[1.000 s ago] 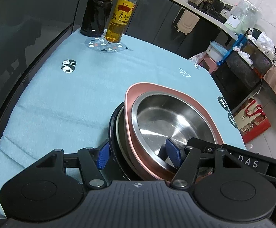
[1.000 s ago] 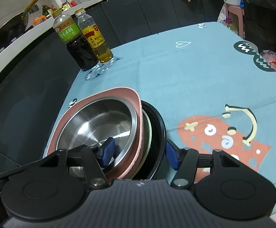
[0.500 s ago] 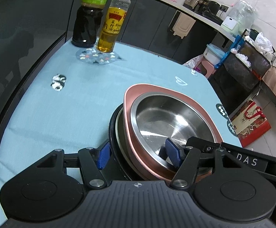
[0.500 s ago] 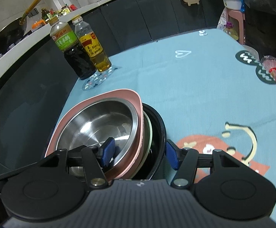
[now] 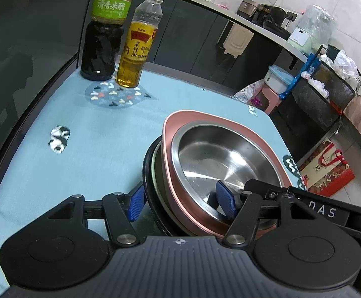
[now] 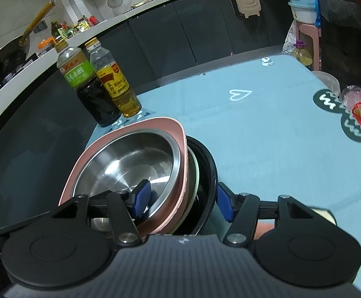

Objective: Organize plates and bowls
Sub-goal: 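Set the stacked dishes onto the black bowl stack with both tools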

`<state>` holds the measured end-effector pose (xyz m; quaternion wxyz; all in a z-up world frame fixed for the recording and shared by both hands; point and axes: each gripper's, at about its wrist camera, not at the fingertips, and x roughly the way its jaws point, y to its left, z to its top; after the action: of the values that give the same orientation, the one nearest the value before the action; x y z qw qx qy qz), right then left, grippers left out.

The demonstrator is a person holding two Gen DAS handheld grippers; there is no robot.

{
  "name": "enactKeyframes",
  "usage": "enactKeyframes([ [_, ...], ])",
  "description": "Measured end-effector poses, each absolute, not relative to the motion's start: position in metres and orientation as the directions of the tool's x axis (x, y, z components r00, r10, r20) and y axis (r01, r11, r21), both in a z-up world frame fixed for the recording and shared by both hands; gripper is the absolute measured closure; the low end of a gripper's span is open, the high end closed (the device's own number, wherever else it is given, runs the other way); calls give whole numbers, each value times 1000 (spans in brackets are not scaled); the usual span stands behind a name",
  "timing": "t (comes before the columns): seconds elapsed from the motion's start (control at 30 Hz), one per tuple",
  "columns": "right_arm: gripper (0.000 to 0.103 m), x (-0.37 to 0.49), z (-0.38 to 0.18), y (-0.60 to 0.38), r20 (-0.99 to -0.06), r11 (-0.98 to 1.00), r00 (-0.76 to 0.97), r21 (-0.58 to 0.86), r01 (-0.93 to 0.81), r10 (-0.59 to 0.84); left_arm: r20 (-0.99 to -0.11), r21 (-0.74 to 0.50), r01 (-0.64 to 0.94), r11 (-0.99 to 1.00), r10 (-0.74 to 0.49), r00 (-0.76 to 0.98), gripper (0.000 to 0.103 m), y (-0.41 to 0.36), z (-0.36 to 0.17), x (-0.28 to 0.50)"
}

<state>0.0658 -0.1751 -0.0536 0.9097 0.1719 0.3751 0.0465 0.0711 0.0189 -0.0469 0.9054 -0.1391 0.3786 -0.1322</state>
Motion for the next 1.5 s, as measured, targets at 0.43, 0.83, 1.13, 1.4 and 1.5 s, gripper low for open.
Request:
enactKeyframes([
  [0.43,46,110,-52,-189,-645,936,735,350,42,209,-629,-355,139,925,-346,696,46,8,-46,122],
  [0.83,46,146,-59,-205,-642,929,737,365,52,211,-626,-335,138,932,-329,707,48,-7,-52,158],
  [1.13,46,157,-67,-215,-637,925,741,375,60,210,-627,-326,145,934,-328,707,48,-13,-58,168],
  [1.4,46,164,-80,-217,-666,923,716,376,79,211,-656,-324,131,937,-322,682,46,-15,-77,175],
  [1.5,46,164,-85,-218,-664,923,718,376,82,207,-652,-342,126,931,-332,682,46,-12,-79,175],
])
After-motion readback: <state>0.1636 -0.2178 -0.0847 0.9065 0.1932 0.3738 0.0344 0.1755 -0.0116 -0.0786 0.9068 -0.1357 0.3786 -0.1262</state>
